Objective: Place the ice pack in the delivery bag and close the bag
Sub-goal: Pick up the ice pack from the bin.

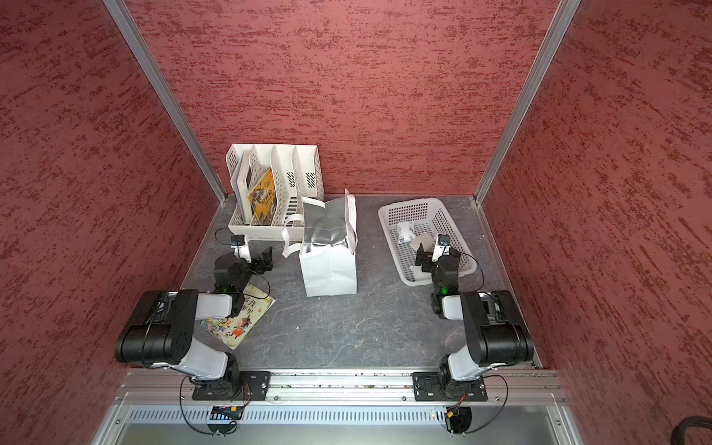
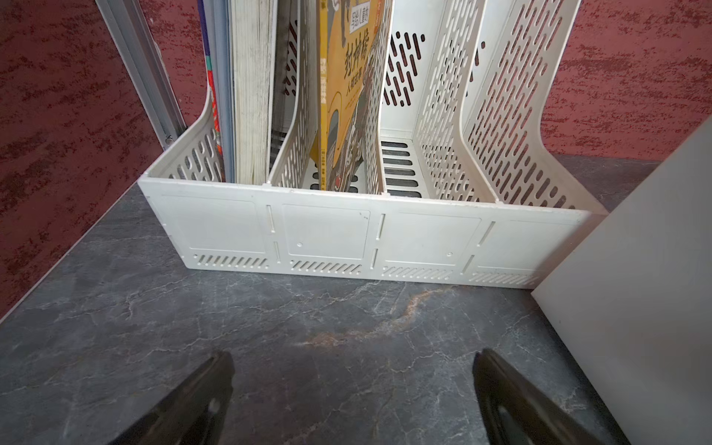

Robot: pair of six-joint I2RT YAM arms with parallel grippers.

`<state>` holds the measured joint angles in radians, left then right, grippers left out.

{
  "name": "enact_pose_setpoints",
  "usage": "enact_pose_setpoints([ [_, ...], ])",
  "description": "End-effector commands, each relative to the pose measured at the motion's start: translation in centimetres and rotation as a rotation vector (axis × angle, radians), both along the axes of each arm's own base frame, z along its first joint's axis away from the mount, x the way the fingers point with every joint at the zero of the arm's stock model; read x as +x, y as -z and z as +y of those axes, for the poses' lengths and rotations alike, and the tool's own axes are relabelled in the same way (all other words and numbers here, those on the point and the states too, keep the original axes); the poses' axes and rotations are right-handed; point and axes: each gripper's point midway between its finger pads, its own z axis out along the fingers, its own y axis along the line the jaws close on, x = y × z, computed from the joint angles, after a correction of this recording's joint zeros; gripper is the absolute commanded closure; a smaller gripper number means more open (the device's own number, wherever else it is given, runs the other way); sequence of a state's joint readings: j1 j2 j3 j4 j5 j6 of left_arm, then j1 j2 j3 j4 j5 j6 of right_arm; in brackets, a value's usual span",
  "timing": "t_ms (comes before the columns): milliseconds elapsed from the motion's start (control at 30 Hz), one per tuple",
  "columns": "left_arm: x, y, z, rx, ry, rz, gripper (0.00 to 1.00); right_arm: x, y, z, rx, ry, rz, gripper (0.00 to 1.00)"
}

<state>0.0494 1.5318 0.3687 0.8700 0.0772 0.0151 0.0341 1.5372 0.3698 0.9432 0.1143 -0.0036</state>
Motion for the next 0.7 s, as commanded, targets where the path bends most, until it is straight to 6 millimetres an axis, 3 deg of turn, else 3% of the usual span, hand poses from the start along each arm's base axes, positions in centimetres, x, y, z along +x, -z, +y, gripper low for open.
enact_pose_setpoints([
  [0,0.5,-1.1,-0.3,-0.005,0.013,-0.033,0.0,0.0,0.5,-0.2,0.003,0.018,0.024,0.01],
  [433,0.4,-1.1,-0.2,-0.015,0.018,-0.032,0.0,0.1,0.4,-0.2,0.003,0.017,0.026,0.01],
  [500,0.5,-2.0,0.2,-0.019,0.002,-0.048,0.0,0.1,0.0,0.1,0.003,0.002,0.014,0.01],
  [533,0.4,-2.1,0.4,-0.021,-0.01,-0.026,0.0,0.0,-0.7,0.4,-0.002,-0.018,0.009,0.01],
  [667,-0.4,-6.6,0.4,-0.038,-0.022,0.046,0.0,-1.2,-6.0,-0.1,-0.014,0.008,0.053,0.01],
])
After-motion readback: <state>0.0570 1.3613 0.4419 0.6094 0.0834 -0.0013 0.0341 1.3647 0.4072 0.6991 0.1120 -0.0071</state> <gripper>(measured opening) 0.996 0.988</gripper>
